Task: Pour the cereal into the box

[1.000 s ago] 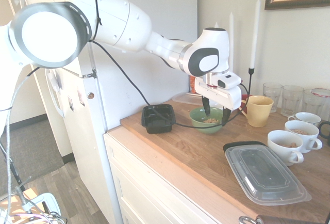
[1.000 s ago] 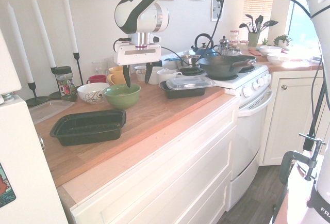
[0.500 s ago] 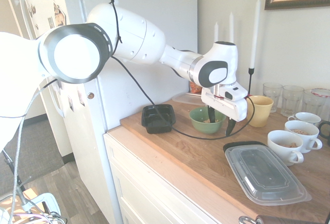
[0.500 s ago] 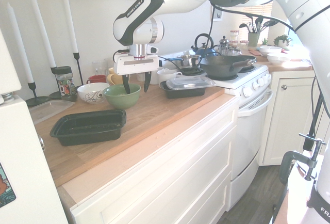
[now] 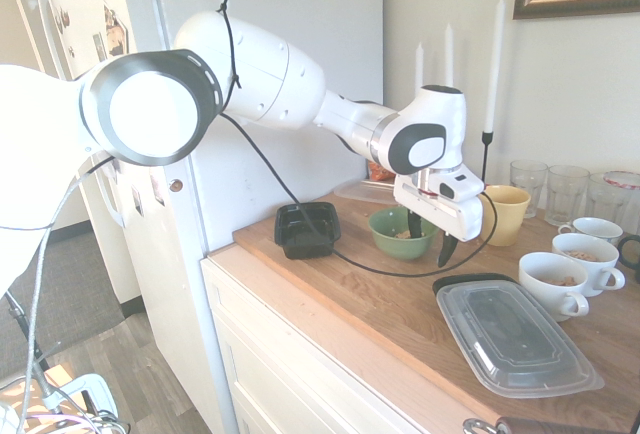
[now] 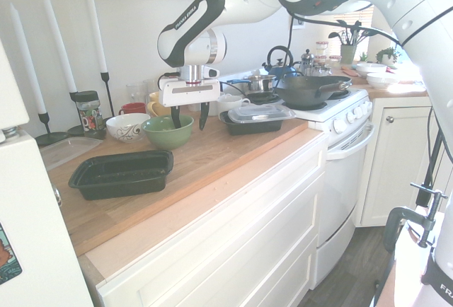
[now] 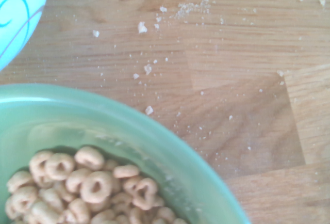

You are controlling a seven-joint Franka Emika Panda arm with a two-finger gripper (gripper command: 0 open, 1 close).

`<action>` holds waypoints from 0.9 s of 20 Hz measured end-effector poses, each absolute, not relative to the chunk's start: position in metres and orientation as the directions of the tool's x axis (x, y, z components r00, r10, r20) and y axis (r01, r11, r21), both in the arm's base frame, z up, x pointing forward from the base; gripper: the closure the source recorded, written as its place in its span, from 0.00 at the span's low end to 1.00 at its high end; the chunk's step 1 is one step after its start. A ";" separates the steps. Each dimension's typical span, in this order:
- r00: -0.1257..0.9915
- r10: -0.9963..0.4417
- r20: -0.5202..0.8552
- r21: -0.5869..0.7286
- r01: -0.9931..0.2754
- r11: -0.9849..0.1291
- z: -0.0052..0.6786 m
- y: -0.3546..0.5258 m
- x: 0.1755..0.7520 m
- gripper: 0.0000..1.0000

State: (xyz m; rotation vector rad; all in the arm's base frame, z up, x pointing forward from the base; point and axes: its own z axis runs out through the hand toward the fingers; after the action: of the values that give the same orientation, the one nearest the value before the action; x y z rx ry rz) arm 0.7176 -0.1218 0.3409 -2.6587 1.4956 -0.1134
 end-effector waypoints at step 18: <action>0.523 -0.852 0.021 -0.123 -0.844 -0.521 0.344 -0.113 0.723 1.00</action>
State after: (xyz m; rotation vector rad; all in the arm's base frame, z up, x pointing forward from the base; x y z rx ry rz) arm 0.7228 -0.1126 0.3443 -2.6554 1.4836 -0.1204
